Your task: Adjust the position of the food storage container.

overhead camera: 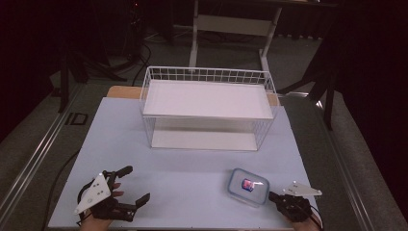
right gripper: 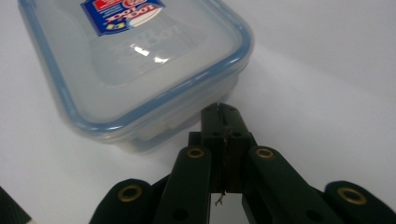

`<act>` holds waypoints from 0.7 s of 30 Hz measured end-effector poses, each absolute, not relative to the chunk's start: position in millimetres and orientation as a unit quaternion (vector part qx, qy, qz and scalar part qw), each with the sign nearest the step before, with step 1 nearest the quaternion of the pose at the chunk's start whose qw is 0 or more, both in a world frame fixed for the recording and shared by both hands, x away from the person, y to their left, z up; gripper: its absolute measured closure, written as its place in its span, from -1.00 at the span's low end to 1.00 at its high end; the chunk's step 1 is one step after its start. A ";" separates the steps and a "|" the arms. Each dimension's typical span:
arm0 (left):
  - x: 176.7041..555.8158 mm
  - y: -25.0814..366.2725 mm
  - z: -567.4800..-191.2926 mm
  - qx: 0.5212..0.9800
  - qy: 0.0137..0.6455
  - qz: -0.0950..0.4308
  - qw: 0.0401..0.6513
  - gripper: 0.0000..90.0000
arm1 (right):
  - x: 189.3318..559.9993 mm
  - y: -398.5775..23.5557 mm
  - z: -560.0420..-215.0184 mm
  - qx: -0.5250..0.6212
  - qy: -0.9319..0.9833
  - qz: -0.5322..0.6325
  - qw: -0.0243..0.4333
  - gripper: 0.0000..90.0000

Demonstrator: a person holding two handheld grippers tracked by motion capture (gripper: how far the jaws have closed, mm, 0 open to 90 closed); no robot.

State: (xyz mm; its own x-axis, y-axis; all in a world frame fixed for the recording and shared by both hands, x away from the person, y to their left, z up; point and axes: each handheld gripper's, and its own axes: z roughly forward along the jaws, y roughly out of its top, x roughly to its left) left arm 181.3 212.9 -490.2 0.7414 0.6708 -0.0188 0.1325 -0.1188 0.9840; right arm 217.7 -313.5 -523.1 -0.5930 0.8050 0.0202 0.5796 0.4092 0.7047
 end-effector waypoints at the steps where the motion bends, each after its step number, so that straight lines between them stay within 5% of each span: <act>1: 181.3 212.8 -490.1 0.714 0.281 0.223 0.601 -0.96 | 220.4 -309.6 -523.3 0.416 0.826 0.344 0.162 1.00; 21: 180.0 213.2 -490.1 0.715 0.280 0.222 0.600 -0.96 | 257.8 -277.0 -523.2 0.405 0.834 0.340 0.158 1.00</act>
